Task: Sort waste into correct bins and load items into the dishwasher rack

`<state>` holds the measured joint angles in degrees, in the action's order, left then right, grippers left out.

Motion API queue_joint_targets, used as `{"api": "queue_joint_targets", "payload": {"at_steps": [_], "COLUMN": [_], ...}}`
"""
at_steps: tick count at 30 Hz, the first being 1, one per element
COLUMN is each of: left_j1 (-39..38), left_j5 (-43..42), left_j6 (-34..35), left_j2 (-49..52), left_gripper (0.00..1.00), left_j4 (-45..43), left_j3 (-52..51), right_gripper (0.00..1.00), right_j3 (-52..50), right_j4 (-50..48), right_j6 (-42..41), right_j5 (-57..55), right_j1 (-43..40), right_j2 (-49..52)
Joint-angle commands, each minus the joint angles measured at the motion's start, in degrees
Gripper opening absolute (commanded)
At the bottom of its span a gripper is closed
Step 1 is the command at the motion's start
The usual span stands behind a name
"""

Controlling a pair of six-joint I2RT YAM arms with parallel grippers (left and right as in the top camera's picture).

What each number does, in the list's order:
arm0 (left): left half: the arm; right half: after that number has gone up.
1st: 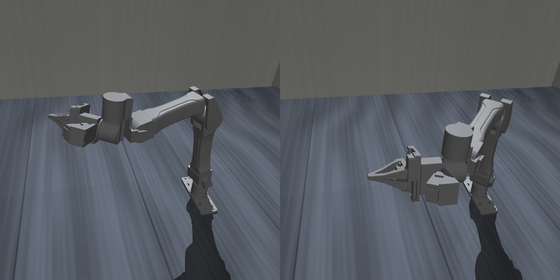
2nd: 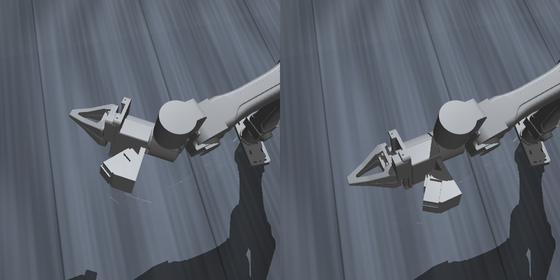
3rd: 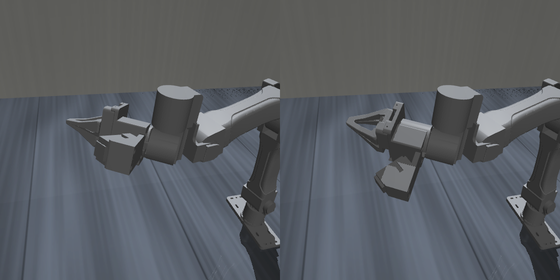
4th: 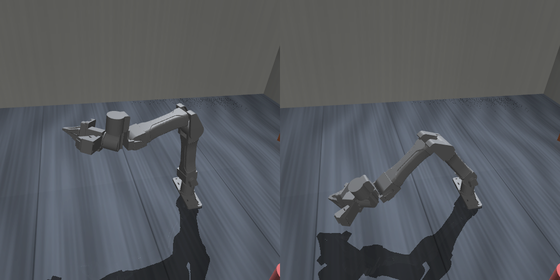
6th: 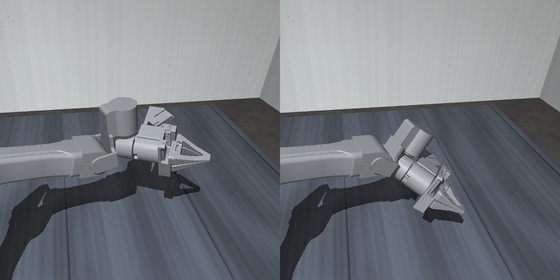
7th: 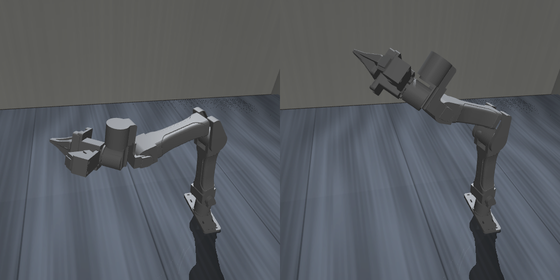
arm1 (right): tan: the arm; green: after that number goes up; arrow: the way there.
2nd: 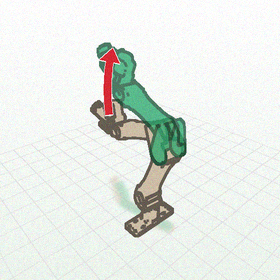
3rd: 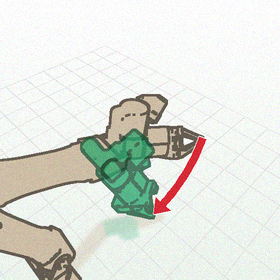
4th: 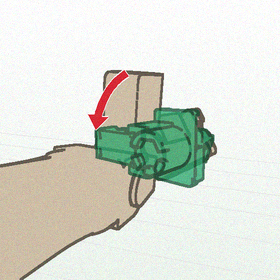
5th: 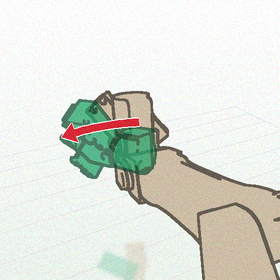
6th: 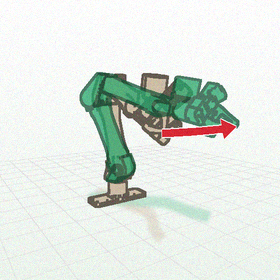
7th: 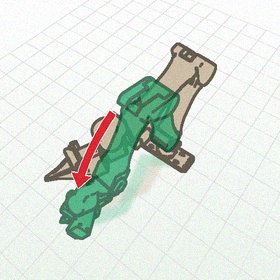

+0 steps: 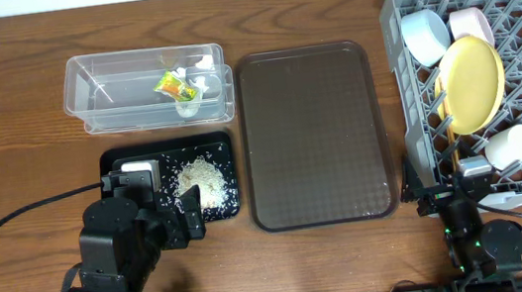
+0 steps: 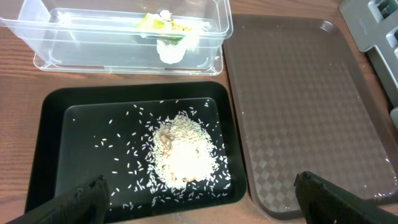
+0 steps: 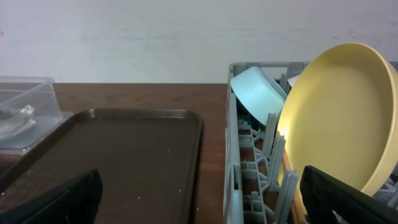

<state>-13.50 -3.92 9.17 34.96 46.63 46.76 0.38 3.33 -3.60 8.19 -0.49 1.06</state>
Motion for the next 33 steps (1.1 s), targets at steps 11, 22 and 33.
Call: {"api": "queue_joint_targets", "payload": {"at_steps": [11, 22, 33], "left_j1": [0.2, 0.2, 9.9], "left_j5": [0.1, 0.1, 0.7], "left_j6": [0.1, 0.1, -1.7], "left_j2": [-0.1, -0.7, -15.8], "left_gripper": [0.97, 0.97, 0.97], "left_j4": [0.0, 0.0, -13.1], "left_j3": [-0.1, -0.1, -15.8], "right_gripper": [0.99, 0.99, 0.99], "right_j3": [0.0, 0.0, 0.0], "right_j4": [0.1, 0.1, 0.1], "right_j6": [0.7, 0.7, 0.7], "right_j5": [1.1, 1.1, 1.1], "right_j1": [0.5, 0.5, 0.5], "right_j2": [-0.2, -0.2, -0.2]}}
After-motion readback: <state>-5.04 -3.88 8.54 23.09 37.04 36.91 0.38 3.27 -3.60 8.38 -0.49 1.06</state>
